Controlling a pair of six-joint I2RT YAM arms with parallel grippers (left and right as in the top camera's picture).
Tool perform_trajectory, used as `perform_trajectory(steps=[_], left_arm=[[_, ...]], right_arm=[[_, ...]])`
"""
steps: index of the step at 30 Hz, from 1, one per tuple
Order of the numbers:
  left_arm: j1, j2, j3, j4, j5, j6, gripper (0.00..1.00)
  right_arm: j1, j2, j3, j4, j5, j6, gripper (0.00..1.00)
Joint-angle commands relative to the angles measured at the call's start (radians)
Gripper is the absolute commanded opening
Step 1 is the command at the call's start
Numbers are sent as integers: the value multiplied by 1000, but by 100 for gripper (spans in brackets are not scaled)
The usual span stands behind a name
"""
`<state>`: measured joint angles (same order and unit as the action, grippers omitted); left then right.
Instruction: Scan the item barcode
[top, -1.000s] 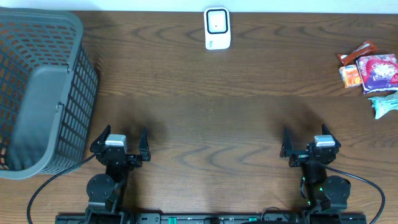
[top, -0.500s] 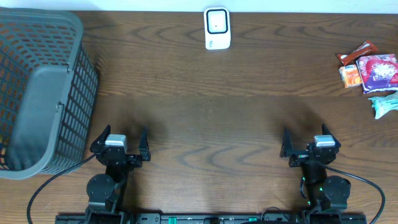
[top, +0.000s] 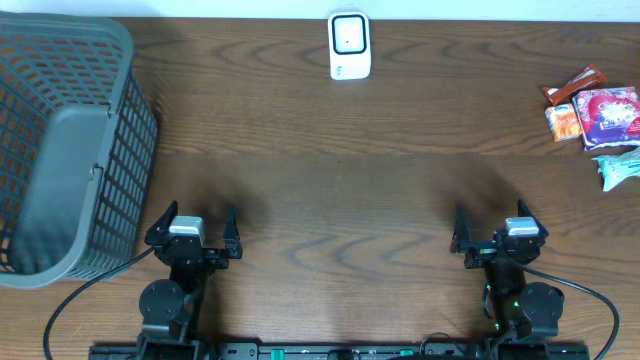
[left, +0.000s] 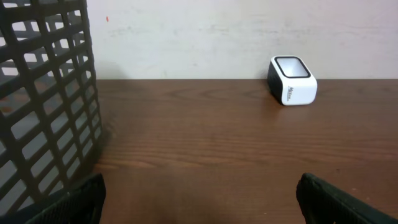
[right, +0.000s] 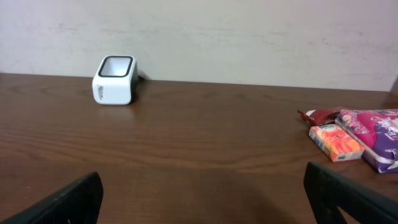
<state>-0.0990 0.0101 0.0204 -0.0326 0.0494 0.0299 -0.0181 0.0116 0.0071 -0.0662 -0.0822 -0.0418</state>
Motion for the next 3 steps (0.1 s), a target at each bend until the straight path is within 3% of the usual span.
perform_trajectory(steps=[1, 3], left_arm=[[5, -6, -16, -39, -28, -1, 98], [5, -6, -16, -39, -28, -1, 98]], right_arm=[[-10, -6, -2, -5, 1, -16, 99], [-10, -6, -2, -5, 1, -16, 99]])
